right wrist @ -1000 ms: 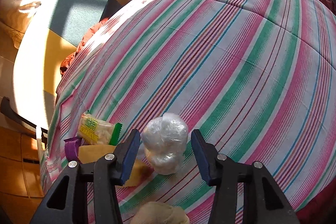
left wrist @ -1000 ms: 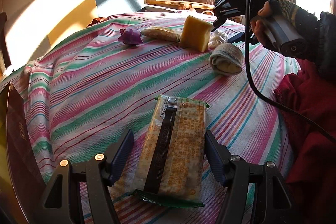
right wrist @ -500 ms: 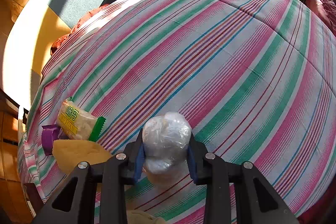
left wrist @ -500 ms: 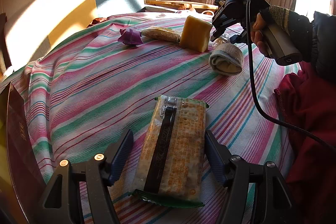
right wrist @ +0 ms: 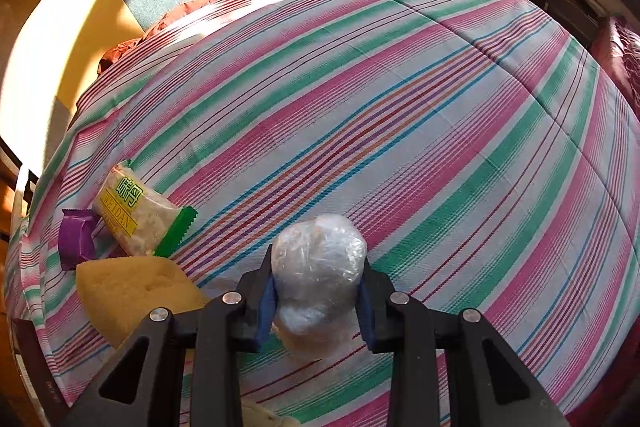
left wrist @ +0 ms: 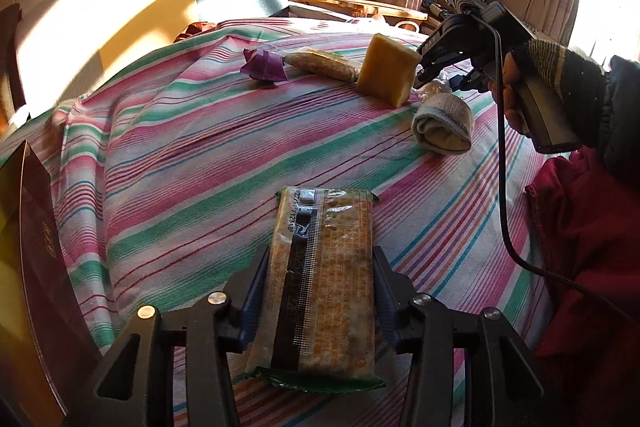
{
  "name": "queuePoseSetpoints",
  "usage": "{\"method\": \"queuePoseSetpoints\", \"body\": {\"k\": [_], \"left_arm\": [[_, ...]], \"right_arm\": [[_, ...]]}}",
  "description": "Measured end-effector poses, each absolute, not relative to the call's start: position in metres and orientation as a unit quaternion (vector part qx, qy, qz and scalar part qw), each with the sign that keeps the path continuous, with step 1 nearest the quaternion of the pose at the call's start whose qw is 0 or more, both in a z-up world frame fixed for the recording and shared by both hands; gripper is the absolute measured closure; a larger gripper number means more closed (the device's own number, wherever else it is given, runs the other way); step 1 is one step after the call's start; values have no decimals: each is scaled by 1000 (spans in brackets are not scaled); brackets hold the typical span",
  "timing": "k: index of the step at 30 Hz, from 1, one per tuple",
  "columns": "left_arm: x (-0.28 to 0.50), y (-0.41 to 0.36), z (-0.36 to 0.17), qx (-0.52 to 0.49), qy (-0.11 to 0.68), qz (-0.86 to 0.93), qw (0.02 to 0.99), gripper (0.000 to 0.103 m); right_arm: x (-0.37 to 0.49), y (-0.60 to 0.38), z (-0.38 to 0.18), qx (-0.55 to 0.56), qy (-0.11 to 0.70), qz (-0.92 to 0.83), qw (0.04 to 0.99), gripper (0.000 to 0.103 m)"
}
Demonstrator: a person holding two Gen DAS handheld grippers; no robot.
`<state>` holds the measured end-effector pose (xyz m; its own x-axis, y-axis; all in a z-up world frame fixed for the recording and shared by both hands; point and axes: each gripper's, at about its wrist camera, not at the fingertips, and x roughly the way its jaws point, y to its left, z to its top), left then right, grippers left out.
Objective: Organize objects
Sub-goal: 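Lower the cracker packet into the tray and open the left tool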
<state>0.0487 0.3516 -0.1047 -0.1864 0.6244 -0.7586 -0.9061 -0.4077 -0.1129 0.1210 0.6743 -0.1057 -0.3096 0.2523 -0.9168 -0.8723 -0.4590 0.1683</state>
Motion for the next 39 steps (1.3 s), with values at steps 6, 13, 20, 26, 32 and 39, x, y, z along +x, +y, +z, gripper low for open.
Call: {"method": "queuePoseSetpoints", "body": {"k": [6, 13, 20, 26, 32, 39], "left_arm": [[57, 340, -76, -362, 168, 754, 523, 55], [38, 294, -34, -365, 103, 786, 488, 55], [-54, 224, -13, -397, 19, 843, 363, 55], [-139, 180, -38, -443, -8, 862, 245, 55], [-184, 166, -71, -483, -38, 855, 188, 55], [-204, 181, -85, -485, -25, 861, 153, 54]], "right_arm": [[121, 673, -104, -449, 334, 733, 386, 70], [115, 677, -107, -454, 325, 734, 387, 70], [112, 676, -108, -459, 317, 735, 387, 70], [109, 676, -108, -462, 312, 735, 386, 70], [109, 676, -108, -464, 311, 735, 385, 70], [106, 676, -109, -467, 305, 735, 385, 70]]}}
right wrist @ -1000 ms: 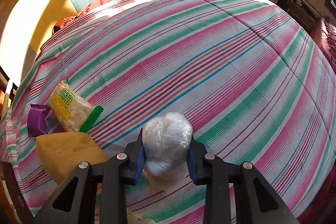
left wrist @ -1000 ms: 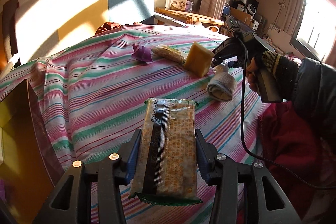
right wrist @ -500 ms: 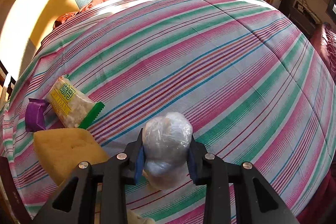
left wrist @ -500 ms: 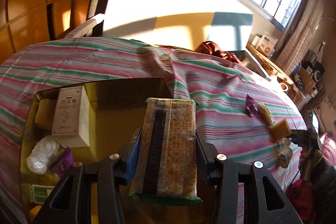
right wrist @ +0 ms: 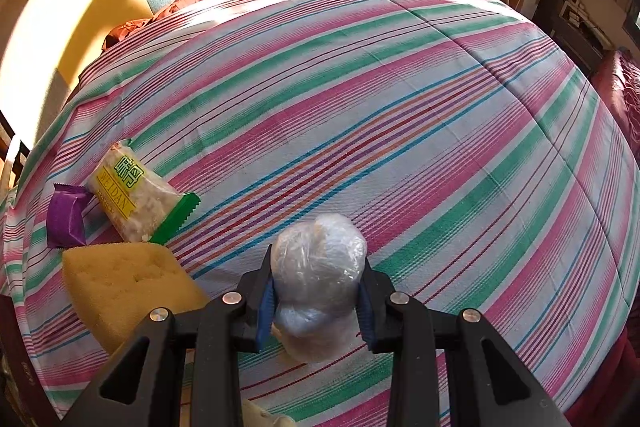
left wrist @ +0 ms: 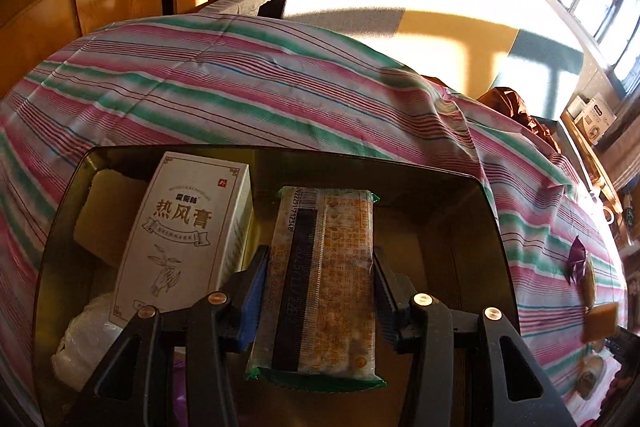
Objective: Organize objects
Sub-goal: 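Lower the cracker packet into the tray and open the left tool, then carry the plastic bundle into the tray and open the right tool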
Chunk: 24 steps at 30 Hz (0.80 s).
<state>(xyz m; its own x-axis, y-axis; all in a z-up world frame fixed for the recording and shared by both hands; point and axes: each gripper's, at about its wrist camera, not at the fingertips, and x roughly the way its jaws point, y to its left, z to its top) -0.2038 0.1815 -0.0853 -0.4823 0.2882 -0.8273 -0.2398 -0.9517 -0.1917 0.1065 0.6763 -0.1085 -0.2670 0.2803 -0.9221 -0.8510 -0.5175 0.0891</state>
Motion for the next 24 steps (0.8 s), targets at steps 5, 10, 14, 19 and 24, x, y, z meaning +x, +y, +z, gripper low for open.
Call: {"method": "queuePoseSetpoints", "body": {"k": [5, 10, 14, 19, 24], "left_arm": [[-208, 190, -83, -471, 2, 871, 142, 45], [-194, 185, -71, -457, 20, 876, 152, 44], [-164, 177, -49, -421, 40, 892, 164, 40], [-121, 156, -26, -384, 42, 906, 174, 32], [-86, 140, -12, -360, 50, 915, 177, 29]], "right_arm": [[106, 677, -109, -468, 304, 735, 384, 70], [106, 677, -109, -468, 305, 735, 384, 70], [106, 677, -109, -466, 306, 735, 385, 70], [111, 678, -106, -454, 322, 734, 388, 71], [115, 677, -93, -421, 323, 750, 395, 71]]}}
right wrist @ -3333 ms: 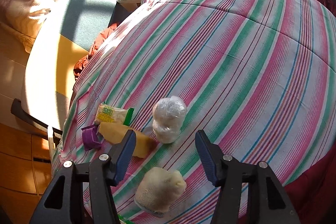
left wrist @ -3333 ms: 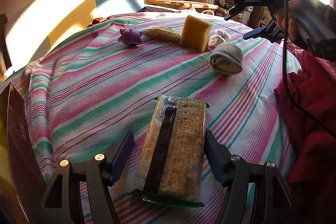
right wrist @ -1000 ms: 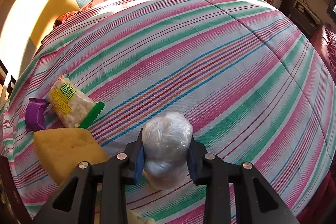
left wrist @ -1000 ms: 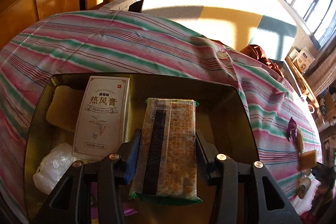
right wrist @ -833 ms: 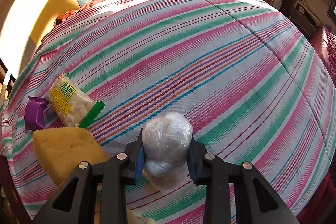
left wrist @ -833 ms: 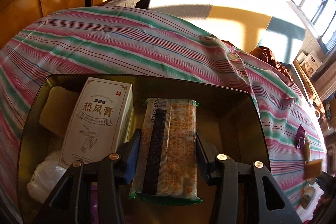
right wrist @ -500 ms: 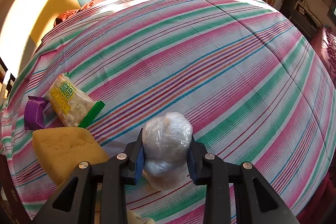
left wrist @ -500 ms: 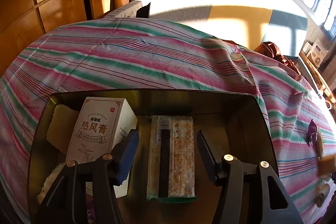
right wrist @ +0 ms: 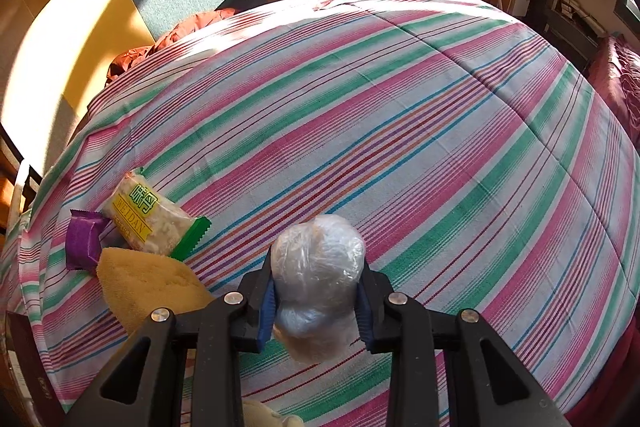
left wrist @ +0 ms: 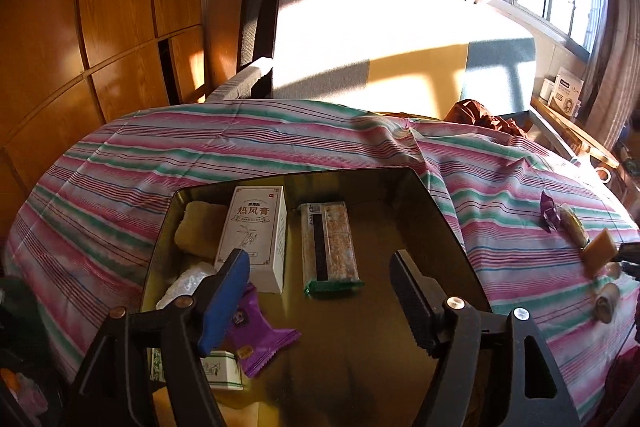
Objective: Organize objects
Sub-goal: 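Carry the plastic bundle into the tray and open the right tool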
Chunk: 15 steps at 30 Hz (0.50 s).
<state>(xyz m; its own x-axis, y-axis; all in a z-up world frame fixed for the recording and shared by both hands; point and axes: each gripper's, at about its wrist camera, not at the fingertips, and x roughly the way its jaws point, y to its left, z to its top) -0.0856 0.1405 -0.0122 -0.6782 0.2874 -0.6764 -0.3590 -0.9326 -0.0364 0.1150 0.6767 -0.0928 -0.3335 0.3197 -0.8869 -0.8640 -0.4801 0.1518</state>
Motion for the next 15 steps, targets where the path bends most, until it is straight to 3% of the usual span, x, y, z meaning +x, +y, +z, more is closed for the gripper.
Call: {"method": "queuePoseSetpoints", "body": {"k": [15], "left_arm": [[-47, 115, -15, -363, 45, 913, 178, 23]], "right_arm": [[127, 671, -67, -363, 309, 772, 420, 71]]}}
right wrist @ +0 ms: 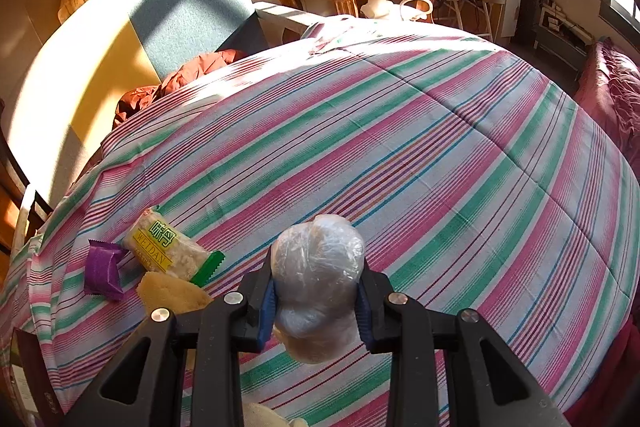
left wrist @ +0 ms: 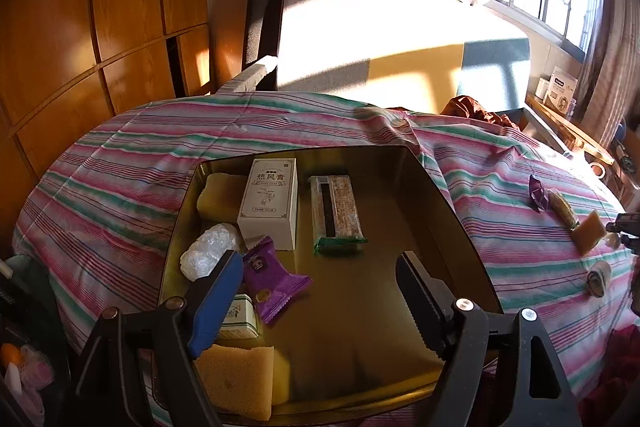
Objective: Organize objects
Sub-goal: 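Carry the plastic bundle into the tray and open the right tool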
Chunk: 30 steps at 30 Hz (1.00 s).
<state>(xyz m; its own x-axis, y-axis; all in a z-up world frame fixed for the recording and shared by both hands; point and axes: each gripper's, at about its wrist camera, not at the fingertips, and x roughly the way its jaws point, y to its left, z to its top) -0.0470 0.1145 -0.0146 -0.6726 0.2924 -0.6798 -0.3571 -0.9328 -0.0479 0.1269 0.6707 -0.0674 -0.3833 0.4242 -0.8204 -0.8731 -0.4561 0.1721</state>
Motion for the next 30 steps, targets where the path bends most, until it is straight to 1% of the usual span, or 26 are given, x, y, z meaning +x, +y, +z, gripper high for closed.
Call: {"method": "queuePoseSetpoints", "body": {"k": [6, 12, 16, 21, 26, 30], "left_arm": [[-45, 107, -20, -370, 44, 912, 173, 23], [-43, 99, -24, -375, 43, 909, 174, 22], [-41, 92, -28, -381, 34, 907, 175, 22], [-38, 79, -27, -380, 20, 908, 175, 22], [-38, 63, -26, -383, 2, 908, 170, 22], [-38, 52, -28, -384, -6, 909, 164, 22]], "right_arm": [[127, 664, -56, -344, 297, 788, 416, 71], [105, 628, -26, -341, 244, 831, 366, 71], [78, 579, -8, -347, 205, 863, 306, 71], [31, 494, 4, -361, 165, 897, 194, 71], [-23, 401, -1, -385, 127, 911, 79, 71], [-62, 344, -10, -405, 100, 908, 27, 71]]}}
